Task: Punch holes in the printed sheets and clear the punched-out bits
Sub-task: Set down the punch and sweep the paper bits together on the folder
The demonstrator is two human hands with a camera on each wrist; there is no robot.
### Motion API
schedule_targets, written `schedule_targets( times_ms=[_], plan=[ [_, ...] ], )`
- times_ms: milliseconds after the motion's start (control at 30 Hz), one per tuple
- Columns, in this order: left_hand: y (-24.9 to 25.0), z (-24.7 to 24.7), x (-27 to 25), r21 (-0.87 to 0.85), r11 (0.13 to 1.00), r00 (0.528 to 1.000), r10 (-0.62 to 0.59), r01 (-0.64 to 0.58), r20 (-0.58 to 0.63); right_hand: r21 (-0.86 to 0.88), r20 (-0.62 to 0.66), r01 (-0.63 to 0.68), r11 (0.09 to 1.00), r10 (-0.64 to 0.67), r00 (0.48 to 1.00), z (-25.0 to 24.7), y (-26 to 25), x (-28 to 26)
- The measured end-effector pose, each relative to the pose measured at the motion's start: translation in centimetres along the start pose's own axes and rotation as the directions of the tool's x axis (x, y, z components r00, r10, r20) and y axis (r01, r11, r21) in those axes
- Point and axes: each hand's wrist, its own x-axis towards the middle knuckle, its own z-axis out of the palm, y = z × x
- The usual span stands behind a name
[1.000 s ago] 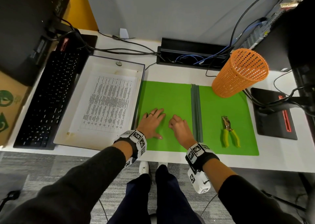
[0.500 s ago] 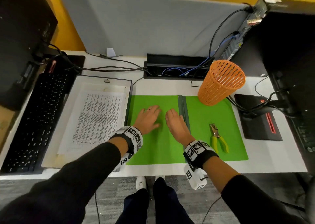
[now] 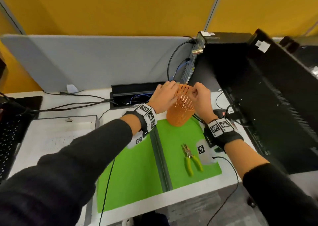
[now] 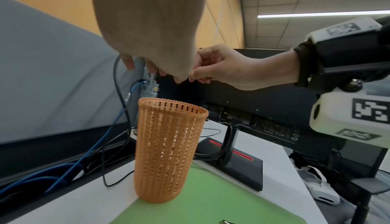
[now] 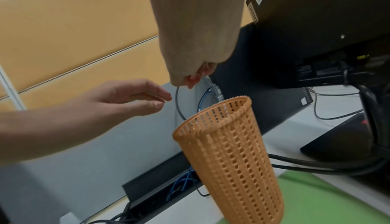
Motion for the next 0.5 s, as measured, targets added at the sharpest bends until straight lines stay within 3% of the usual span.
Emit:
schedule_targets(
  times_ms=[300,500],
  plan=[
    [0.1,2.4,1.7,-0.056,0.998,0.999,0.032,-0.029,0.042,-0.087,0.140,-0.027,0.996,0.039,0.989,0.2,2.6,1.3],
    [-0.7,2.7,1.2,-0.069,0.998,0.999,0.020,-0.017,0.046,-0.051,0.155,-0.056,0.997,0.064,0.986,0.3,2.9,0.9]
  ],
)
